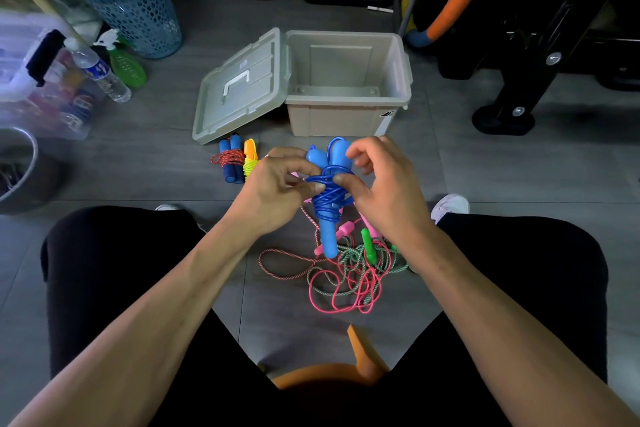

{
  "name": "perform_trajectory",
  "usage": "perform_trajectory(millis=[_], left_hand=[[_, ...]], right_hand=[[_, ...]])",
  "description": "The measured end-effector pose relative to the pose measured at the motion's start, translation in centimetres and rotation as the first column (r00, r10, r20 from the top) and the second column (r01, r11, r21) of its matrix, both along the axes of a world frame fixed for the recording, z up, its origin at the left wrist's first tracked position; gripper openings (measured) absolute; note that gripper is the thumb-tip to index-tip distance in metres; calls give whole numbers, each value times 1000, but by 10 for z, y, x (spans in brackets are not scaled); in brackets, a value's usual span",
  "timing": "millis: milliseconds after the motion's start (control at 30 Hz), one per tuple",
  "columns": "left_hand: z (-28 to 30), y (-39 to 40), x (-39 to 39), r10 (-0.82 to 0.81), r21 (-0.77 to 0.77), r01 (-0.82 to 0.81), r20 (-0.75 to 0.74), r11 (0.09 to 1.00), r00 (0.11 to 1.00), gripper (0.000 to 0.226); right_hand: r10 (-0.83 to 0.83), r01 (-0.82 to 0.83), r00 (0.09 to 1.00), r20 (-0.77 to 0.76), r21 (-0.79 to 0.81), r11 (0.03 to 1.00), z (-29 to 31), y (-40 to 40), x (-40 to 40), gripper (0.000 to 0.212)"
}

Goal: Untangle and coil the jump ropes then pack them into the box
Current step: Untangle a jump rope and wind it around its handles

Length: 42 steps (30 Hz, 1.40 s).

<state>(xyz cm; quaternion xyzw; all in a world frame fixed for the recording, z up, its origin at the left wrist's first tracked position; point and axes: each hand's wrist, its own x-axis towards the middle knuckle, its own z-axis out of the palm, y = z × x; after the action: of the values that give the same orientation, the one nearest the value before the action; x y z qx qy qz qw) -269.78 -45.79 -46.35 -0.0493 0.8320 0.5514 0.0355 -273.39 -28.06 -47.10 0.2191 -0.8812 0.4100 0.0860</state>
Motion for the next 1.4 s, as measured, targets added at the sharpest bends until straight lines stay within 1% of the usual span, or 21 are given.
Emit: perform_trajectory(millis=[100, 200, 267, 367, 467, 500, 567, 633, 700, 800, 833, 867, 933, 1000, 1067, 1100, 1167, 1267, 1367, 1400], left_hand=[[0, -3, 2, -38, 5, 38, 10, 999, 999, 9], [5, -2, 3, -33, 29, 31, 53, 999, 998, 9], [9, 0, 3, -21, 3, 21, 52, 1000, 998, 14], [10, 1, 2, -28, -33, 28, 21, 999, 999, 15], [5, 2, 1, 12, -55, -12, -2, 998, 1000, 11], [3, 3, 1, 30, -53, -30, 1, 998, 1000, 9], [0, 3, 1, 56, -52, -56, 9, 997, 998, 8], [-1, 1, 2, 65, -53, -64, 11, 997, 998, 11], [1, 1, 4, 67, -22, -66, 46, 998, 997, 14], [1, 2, 7, 61, 38, -69, 174, 997, 983, 21], [2, 3, 8, 61, 50, -72, 196, 996, 979, 25], [0, 2, 8, 56, 40, -65, 192, 997, 980, 30], [-1, 2, 9, 32, -29, -28, 138, 999, 990, 38], [-3, 1, 8, 18, -94, -10, 91, 996, 996, 37], [-1, 0, 7, 15, -105, -8, 66, 994, 998, 24], [0, -1, 6, 17, -104, -11, 56, 994, 998, 16], [3, 0, 5, 49, -107, -45, 27, 993, 998, 13], [10, 2, 6, 105, -188, -114, -57, 975, 993, 22], [11, 0, 7, 35, -232, -49, -66, 971, 997, 40], [10, -1, 8, -4, -260, -23, -101, 965, 995, 42]], right_hand=[[-4, 4, 1000, 6, 35, 999, -2, -2, 5, 21], [15, -18, 999, 49, 44, 999, -7, -5, 7, 16], [31, -33, 998, 53, 30, 999, -9, -6, 7, 14], [7, -7, 1000, 14, 16, 1000, -8, -6, 8, 12], [-11, 11, 998, -60, 5, 1000, -7, -7, 7, 5], [4, -4, 997, -80, 3, 1000, -7, -7, 7, 3], [63, -61, 992, -112, 20, 998, -7, -7, 7, 10], [131, -128, 986, -101, 37, 991, -7, -8, 9, 14], [174, -168, 983, -60, 83, 982, -7, -8, 9, 19], [221, -210, 975, -24, 220, 952, -10, -7, 7, 29], [236, -223, 971, -22, 262, 939, -12, -7, 8, 30], [248, -232, 969, -18, 293, 927, -12, -7, 10, 30], [233, -221, 973, -3, 311, 925, -12, -9, 16, 24], [189, -177, 982, -10, 311, 934, -13, -12, 21, 20], [163, -149, 986, -20, 307, 940, -12, -13, 21, 18], [163, -154, 987, -7, 288, 945, -12, -13, 20, 15], [201, -200, 979, 19, 234, 952, -11, -12, 14, 10], [271, -279, 960, 74, 151, 948, -7, -7, 7, 7], [328, -338, 931, 161, 41, 940, -4, -3, 6, 6], [342, -353, 921, 187, 26, 935, -3, -2, 6, 8]])
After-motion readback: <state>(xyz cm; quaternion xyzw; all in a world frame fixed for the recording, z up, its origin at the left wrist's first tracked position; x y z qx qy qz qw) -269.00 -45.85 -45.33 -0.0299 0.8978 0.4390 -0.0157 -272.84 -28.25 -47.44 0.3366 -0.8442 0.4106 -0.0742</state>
